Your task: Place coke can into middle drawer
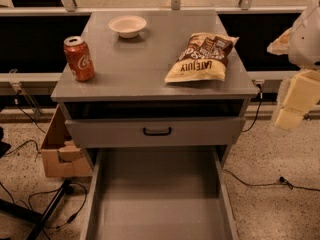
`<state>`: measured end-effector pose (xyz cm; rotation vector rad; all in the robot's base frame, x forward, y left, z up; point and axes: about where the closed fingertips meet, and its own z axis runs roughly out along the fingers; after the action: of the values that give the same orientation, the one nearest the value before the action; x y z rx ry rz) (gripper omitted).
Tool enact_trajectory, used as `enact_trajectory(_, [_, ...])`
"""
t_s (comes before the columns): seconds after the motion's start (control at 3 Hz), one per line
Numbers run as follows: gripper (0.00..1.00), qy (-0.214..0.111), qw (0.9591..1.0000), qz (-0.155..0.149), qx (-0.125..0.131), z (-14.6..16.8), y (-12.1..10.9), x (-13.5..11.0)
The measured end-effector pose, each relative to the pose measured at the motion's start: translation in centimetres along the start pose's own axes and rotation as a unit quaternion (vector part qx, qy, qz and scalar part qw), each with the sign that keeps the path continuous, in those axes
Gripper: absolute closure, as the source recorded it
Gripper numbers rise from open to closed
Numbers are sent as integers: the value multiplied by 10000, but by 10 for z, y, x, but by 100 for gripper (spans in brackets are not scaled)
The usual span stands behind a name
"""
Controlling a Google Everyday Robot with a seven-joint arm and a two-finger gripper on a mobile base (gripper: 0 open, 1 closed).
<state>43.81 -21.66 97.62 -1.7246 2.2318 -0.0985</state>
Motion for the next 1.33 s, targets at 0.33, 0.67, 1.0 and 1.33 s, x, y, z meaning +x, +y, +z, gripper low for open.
enact_trajectory(0.33, [0,0,10000,0,0,0,0,0])
enact_trajectory(0.67, [0,-344,9991,-18,243,1,-13,-8])
enact_trajectory(1.0, [0,-1107,9925,170,497,12,-47,-41])
enact_trajectory(1.33, [0,-2053,9764,446,500,38,-69,-78])
